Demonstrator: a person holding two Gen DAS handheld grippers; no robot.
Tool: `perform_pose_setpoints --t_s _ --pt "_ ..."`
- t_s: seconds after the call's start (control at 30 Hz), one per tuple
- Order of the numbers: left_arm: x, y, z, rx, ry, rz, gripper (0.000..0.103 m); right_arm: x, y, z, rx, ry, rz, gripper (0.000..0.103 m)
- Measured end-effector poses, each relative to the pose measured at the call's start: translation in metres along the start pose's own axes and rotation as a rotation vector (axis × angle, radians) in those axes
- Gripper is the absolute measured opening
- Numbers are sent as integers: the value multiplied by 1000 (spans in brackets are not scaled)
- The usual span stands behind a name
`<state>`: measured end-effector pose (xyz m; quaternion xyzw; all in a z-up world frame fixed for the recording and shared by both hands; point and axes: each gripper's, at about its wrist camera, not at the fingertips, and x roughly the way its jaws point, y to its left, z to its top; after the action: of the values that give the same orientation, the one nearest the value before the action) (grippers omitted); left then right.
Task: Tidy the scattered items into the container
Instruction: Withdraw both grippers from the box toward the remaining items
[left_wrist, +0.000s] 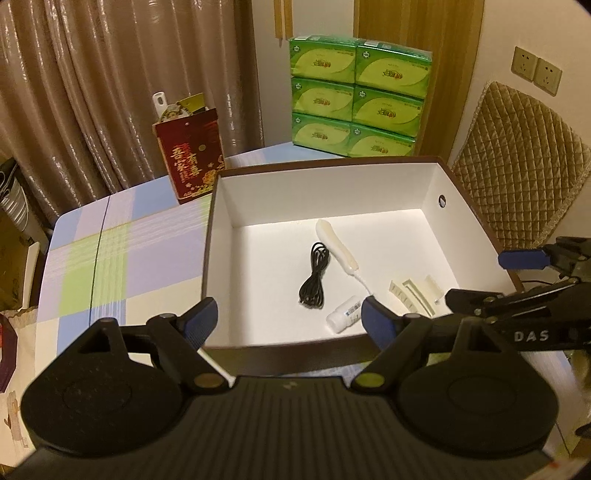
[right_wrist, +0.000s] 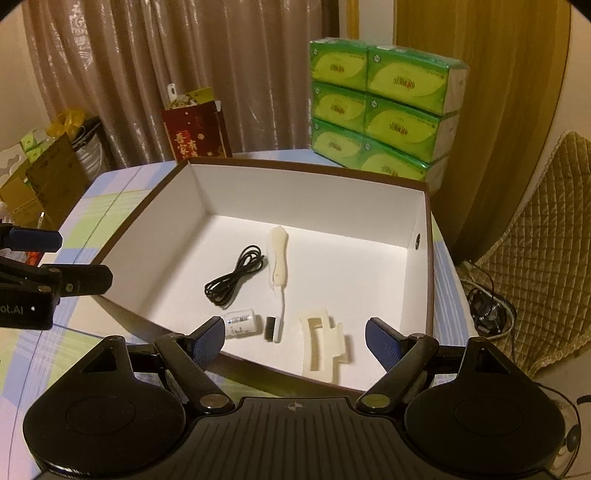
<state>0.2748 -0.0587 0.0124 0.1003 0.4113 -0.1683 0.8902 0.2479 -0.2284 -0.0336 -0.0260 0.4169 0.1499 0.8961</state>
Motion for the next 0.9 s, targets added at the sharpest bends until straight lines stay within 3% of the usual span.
perform_pose_setpoints --t_s 0.3,0.43,0.67,0.9 --pt "-19 22 -48 -13 31 11 82 -21 14 -29 -99 -30 99 81" --pt "-27 36 -73 -50 49 34 82 -23 24 -47 -141 -10 130 81" --pt "-26 50 -126 -137 102 7 77 -14 38 -83 -187 55 188 81" --pt "-23 44 -150 -77 121 19 77 -5 46 -112 -204 113 224 74"
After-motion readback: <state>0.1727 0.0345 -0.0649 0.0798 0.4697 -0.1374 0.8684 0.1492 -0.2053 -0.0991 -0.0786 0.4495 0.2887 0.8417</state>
